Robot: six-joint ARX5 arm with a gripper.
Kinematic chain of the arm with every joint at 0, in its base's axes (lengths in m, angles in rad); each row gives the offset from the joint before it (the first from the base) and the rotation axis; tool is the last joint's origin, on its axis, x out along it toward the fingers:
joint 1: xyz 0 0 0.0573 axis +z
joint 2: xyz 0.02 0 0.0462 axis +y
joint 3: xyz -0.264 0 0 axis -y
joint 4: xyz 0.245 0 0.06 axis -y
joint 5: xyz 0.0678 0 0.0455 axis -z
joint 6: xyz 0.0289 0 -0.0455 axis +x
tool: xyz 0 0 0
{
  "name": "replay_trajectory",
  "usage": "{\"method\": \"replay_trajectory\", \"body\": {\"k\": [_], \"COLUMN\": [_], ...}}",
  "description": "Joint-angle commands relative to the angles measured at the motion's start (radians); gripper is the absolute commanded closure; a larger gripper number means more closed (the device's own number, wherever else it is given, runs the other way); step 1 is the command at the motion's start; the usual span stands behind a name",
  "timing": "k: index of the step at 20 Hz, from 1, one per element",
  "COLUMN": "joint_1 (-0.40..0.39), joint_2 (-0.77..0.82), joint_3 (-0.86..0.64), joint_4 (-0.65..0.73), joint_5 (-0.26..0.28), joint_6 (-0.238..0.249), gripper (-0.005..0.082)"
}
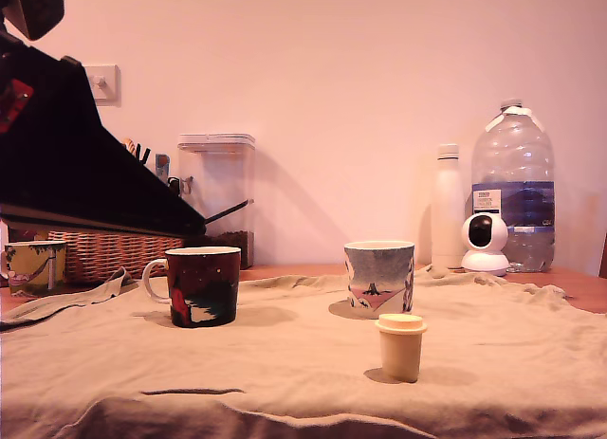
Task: Pick up the coffee capsules on the table and drop them inside the coffee cup
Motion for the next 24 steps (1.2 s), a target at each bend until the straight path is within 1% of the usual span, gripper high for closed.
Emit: {"method": "replay_trajectory", "body": {"k": [1, 2, 3, 4, 5, 11, 17, 20, 22, 24], "joint_1": [0.001, 0.0, 0.001, 0.001, 0.001, 0.001, 0.0, 0.0, 0.0, -0.002], "joint_2": [0.014, 0.031, 0.055, 0.081, 0.112, 0.311, 0.5, 0.574, 0.609, 0.649], "joint_3": [-0.016, -0.016, -0.016, -0.016, -0.016, -0.016, -0.016, -0.016, -0.014, -0.005], "joint_4": [0.032, 0.048, 0.07, 0.092, 0.121, 0.38, 0.594, 0.674, 0.724, 0.75], "joint_5": [-0.002, -0.001, -0.002, -0.001, 0.0, -0.01, -0.013, -0.031, -0.031, -0.035], "joint_6": [0.016, 0.03, 0.035, 0.05, 0.057, 0.058, 0.055, 0.046, 0.022, 0.018], "gripper": [0.0655, 0.0533, 0.0391, 0.0278, 0.0225, 0.0223, 0.0223, 0.0223, 0.0223, 0.0223]}}
